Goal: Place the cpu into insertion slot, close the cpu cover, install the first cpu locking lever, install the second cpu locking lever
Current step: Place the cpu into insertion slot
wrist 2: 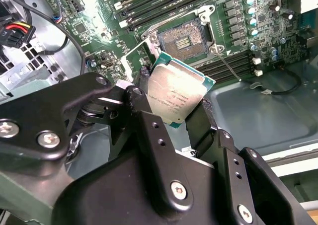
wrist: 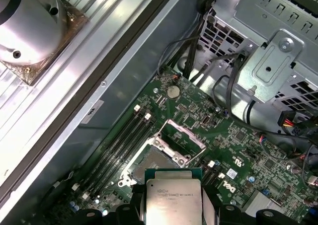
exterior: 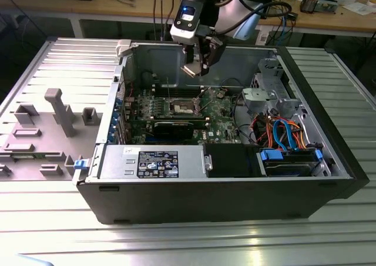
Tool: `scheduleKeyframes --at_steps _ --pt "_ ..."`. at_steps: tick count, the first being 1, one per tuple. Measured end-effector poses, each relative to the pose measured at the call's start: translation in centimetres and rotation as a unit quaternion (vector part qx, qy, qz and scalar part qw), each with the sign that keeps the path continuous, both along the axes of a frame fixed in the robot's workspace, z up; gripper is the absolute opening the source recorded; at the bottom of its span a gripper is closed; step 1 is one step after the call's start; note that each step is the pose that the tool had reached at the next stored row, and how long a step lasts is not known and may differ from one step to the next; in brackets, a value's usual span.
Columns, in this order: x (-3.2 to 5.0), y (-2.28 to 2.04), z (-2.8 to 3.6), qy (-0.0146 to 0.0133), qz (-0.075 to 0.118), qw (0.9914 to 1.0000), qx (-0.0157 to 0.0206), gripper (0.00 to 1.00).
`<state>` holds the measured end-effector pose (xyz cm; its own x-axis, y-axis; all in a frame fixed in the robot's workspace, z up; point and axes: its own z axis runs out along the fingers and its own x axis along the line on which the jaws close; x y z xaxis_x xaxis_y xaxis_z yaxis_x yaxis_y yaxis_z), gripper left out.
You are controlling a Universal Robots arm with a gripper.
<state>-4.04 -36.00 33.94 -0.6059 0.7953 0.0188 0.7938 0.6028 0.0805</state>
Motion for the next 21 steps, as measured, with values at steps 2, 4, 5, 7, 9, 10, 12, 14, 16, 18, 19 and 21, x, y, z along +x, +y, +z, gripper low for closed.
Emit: scheduleKeyframes --at_steps 2,4,5,7,9,10,12,14,16,18,19,21 --pt "0.0 0.0 -0.06 0.0 -0.003 0.99999 -0.0001 0.55" --pt "0.0 -0.01 -0.09 0.0 -0.006 0.99998 -0.0001 0.55" --pt "0.0 0.0 -0.1 0.0 -0.006 0.99998 -0.0001 0.55" --pt "0.0 0.0 -0.1 0.0 -0.006 0.99998 0.0 0.55" --pt "0.0 0.0 -0.1 0.0 -0.006 0.99998 0.0 0.55" --pt "0.0 0.0 -0.1 0.0 -0.006 0.99998 0.0 0.55" --pt "0.0 0.0 -0.1 0.0 -0.006 0.99998 0.0 0.55" --pt "0.0 0.0 -0.1 0.0 -0.006 0.99998 0.0 0.55" --pt "0.0 0.0 -0.1 0.0 -0.008 0.99997 0.0 0.55" --pt "0.0 0.0 -0.13 0.0 -0.014 0.99991 0.0 0.55" --pt "0.0 0.0 -0.14 0.0 -0.017 0.99985 -0.0001 0.55" --pt "0.0 0.0 -0.21 0.0 -0.034 0.99941 -0.0002 0.55"
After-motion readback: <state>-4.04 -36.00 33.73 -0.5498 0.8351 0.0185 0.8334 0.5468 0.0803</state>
